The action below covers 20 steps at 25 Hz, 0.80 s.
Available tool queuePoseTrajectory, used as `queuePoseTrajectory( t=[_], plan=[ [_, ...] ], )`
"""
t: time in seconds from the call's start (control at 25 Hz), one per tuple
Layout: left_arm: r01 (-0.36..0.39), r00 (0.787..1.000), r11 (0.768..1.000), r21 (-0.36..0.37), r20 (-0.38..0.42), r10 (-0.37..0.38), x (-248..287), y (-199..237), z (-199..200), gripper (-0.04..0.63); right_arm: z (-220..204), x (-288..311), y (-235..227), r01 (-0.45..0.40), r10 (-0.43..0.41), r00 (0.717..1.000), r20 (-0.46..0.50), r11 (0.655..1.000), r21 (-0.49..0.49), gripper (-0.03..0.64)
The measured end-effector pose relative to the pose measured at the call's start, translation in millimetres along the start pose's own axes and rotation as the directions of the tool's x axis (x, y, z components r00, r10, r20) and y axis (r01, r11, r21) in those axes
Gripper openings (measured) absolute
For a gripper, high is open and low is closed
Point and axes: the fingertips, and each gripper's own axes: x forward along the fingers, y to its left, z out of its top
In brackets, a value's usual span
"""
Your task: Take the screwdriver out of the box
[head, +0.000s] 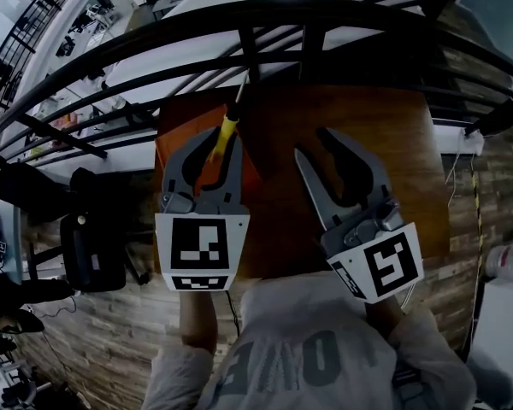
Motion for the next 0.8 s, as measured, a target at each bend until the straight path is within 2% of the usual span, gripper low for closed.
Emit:
queuePoseTrajectory(
  t=[0.12,0.28,0.48,0.68,0.72,0.8],
  plan=[
    [-0.028,0.995,0.998,-0.057,0.094,0.033,-6.2,1.4,16.3,0.083,6.3,-4.6,-4.1,0.022,-0.022,0.999,0.028,1.000,0.005,0.121],
    [-0.109,0.972,0.982,-0.157,0.189,0.138,-21.6,6.3,30.8,0.083,11.7,-13.4,-5.4,0.046,-0.046,0.998,0.046,0.999,-0.001,0.121],
    [-0.188,0.920,0.951,-0.243,0.296,0.258,-49.5,16.4,38.6,0.083,19.4,-15.3,-0.1,0.068,-0.067,0.995,0.077,0.998,-0.008,0.121],
    [-0.285,0.845,0.915,-0.287,0.375,0.381,-73.7,18.8,38.9,0.083,20.0,-18.8,-1.7,0.082,-0.081,0.993,0.085,0.997,-0.013,0.123],
    [-0.293,0.839,0.909,-0.295,0.377,0.393,-75.0,19.1,36.8,0.083,19.2,-18.5,-1.8,0.084,-0.083,0.993,0.085,0.996,-0.015,0.124],
    [-0.293,0.842,0.905,-0.307,0.366,0.397,-73.7,16.8,31.7,0.083,17.6,-17.9,-2.2,0.087,-0.085,0.993,0.080,0.996,-0.021,0.124]
  ],
)
